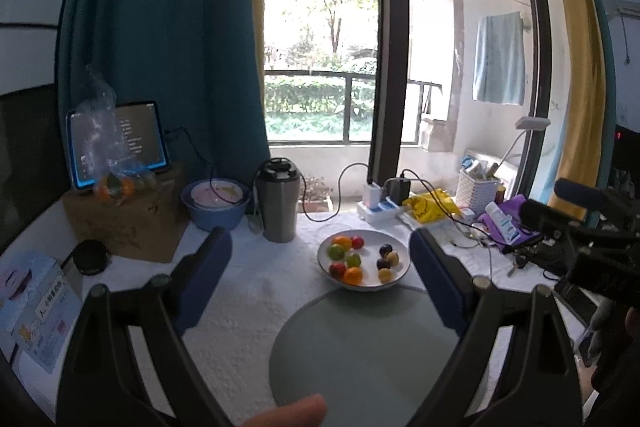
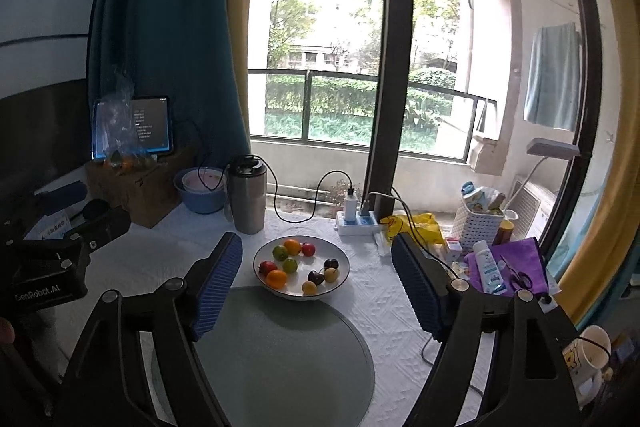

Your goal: Organize fruits

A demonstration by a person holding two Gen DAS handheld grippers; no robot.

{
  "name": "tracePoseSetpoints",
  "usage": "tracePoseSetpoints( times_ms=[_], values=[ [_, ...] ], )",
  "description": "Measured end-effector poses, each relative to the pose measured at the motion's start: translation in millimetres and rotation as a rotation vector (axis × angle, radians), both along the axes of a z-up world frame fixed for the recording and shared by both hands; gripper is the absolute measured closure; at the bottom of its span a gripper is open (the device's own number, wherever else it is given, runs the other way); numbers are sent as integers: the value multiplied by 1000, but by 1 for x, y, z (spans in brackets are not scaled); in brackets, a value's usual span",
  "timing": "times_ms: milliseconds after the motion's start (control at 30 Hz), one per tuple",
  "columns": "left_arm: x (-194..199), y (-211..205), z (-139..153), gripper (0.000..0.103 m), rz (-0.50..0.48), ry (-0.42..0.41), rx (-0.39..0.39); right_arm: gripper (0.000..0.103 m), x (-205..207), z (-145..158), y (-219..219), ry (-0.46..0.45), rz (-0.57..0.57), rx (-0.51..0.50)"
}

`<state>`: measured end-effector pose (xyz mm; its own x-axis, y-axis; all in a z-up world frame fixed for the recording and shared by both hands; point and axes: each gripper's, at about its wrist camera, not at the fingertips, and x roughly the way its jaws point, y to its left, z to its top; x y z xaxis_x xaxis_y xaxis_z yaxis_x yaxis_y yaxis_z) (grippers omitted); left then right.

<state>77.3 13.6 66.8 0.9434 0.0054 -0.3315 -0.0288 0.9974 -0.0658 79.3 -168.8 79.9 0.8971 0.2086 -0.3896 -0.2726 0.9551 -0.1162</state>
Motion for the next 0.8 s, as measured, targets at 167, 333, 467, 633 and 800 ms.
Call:
tracePoseSetpoints(
  times_ms=[167, 333, 467, 633, 800],
  values=[
    [-4, 4, -3, 12, 37, -6, 2, 23, -5, -5, -8, 9, -25, 11],
    [-8, 7, -2, 12, 41, -6, -8, 23, -4, -7, -10, 16, -35, 14],
    [-8, 8, -2, 12, 40, -8, -13, 23, -4, -8, -10, 19, -34, 15],
    [-9, 7, -1, 12, 39, -7, -17, 23, -3, -10, -10, 27, -37, 14],
    [-9, 4, -1, 12, 29, -6, -12, 23, -2, -11, -12, 30, -40, 18]
  ],
)
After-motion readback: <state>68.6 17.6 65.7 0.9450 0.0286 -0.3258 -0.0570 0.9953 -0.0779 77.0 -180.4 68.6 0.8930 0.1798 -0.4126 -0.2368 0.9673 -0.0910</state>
